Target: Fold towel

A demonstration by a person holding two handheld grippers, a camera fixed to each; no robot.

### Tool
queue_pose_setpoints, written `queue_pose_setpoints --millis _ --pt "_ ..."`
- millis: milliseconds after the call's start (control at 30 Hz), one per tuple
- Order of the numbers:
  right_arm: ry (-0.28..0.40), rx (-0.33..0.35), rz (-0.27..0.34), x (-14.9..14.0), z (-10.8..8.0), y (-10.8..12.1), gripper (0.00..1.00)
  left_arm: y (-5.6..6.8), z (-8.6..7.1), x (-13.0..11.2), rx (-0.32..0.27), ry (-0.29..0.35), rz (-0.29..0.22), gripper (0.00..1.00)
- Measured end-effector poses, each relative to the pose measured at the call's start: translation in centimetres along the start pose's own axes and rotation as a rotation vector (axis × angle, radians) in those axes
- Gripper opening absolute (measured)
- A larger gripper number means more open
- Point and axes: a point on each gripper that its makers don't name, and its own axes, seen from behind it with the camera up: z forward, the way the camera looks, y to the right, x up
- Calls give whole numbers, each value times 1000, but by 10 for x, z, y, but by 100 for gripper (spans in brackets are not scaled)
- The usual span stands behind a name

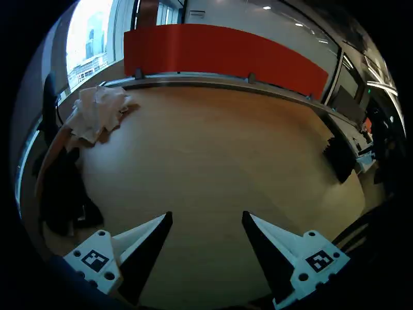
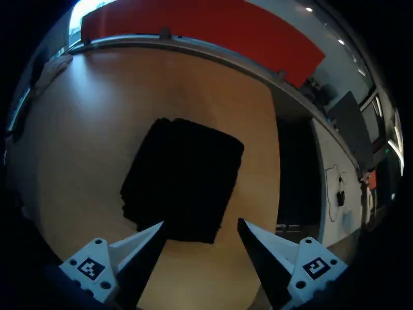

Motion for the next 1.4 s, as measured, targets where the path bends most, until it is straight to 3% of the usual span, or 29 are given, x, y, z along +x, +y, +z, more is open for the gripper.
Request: queue_pose_setpoints --millis 167,333,767,867,1167,1400 --pt "72 23 41 21 -7 -19 100 -3 -1 4 4 12 -3 100" --pt "173 37 125 48 -17 -31 100 -4 -3 9 8 23 0 100" --pt "469 -20 320 101 -53 -33 100 -11 -5 27 28 65 -3 100" --pt "503 -27 346 106 -57 -34 100 -11 -4 29 30 68 0 100" --pt "562 -52 347 117 -63 -40 100 -15 -1 45 48 107 5 100" --pt "623 -53 377 132 -73 -43 100 -29 -4 81 85 211 -4 100"
